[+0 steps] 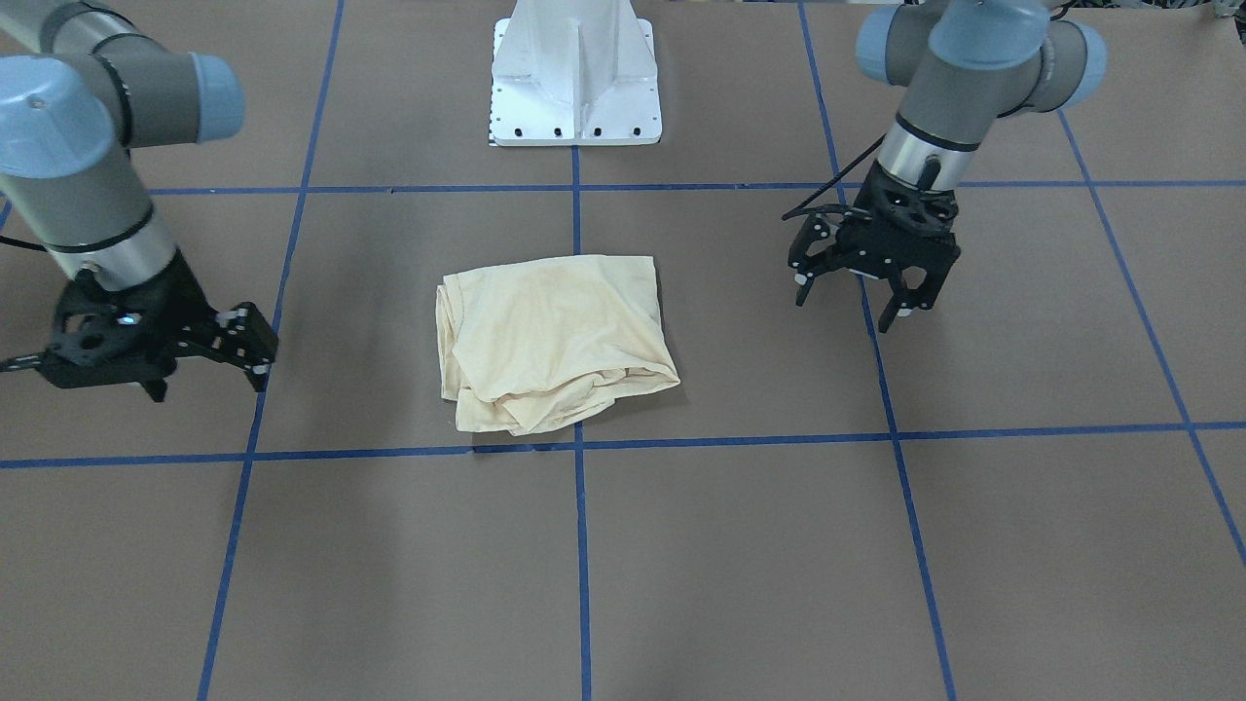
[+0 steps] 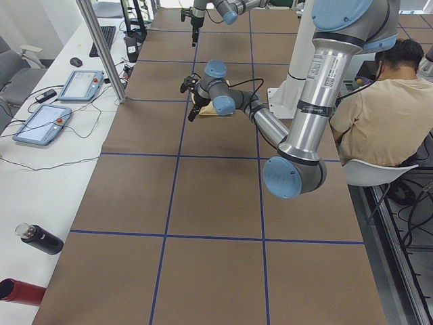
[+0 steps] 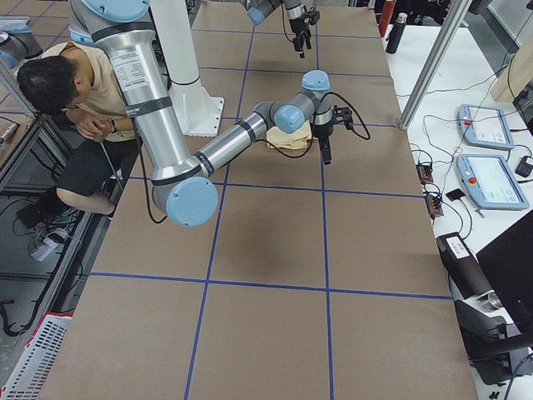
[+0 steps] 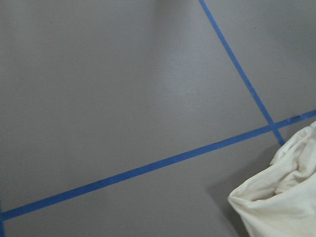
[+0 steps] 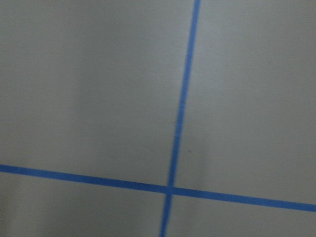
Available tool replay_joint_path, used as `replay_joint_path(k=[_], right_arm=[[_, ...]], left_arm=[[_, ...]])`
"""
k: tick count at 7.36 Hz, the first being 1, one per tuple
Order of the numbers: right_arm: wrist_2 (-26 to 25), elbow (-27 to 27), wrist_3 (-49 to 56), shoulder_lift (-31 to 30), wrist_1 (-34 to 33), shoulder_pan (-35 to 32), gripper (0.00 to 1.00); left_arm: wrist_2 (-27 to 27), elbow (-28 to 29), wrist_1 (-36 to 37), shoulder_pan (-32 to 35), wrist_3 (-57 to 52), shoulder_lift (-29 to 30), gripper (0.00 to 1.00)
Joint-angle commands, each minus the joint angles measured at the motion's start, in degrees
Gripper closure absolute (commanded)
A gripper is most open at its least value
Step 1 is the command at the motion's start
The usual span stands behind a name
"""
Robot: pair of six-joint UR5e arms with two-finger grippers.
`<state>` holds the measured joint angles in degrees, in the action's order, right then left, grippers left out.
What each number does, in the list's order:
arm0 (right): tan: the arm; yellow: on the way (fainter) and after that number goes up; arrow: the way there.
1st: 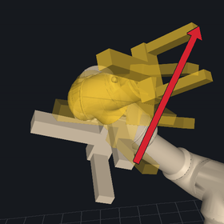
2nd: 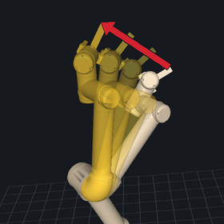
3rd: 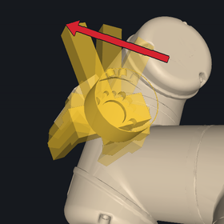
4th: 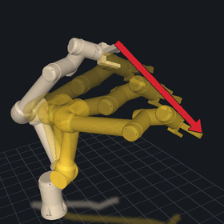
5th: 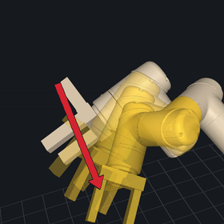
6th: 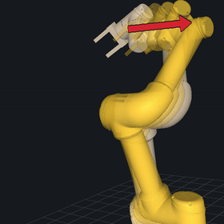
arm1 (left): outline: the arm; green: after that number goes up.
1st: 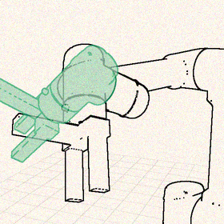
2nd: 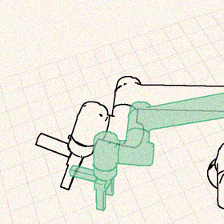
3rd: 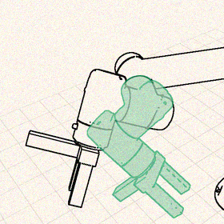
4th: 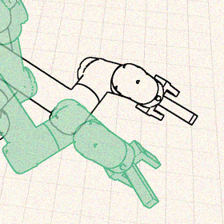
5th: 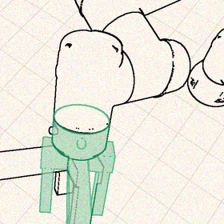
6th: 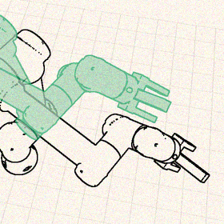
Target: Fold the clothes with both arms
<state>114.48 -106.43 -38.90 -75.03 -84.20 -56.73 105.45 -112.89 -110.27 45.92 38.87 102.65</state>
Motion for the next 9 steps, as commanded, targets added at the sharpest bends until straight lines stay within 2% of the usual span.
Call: replay_joint_path(k=[1,2,3,4,5,6,7,9], right_arm=[[5.64,-3.43,18.95,-15.61,2.70,-12.28,0.00],[9.24,-3.08,26.08,-21.76,3.68,-18.79,0.00],[11.53,-1.86,38.08,-25.30,3.34,-27.03,0.00],[11.99,0.07,46.20,-28.65,2.99,-31.72,0.00],[11.82,2.00,47.15,-29.55,2.90,-34.29,0.00],[11.82,4.98,46.20,-29.21,1.94,-34.49,0.00],[13.74,8.84,45.93,-29.03,1.06,-34.50,0.00],[17.17,5.64,45.23,-27.98,-0.34,-34.50,0.00]], left_arm=[[5.24,-3.65,1.46,10.70,-16.63,-9.09,0.00],[10.60,-3.13,1.55,18.51,-26.03,-11.83,0.00],[15.18,-3.04,1.29,26.34,-30.91,-16.29,0.00],[15.57,-2.00,1.37,30.50,-34.27,-21.12,0.00],[15.49,-0.25,1.46,32.29,-34.13,-22.13,0.00],[15.57,1.60,0.77,37.26,-34.73,-22.57,0.00],[16.62,0.75,2.93,41.58,-34.83,-22.14,0.00],[16.89,3.53,9.34,43.02,-48.72,-22.49,0.00]])
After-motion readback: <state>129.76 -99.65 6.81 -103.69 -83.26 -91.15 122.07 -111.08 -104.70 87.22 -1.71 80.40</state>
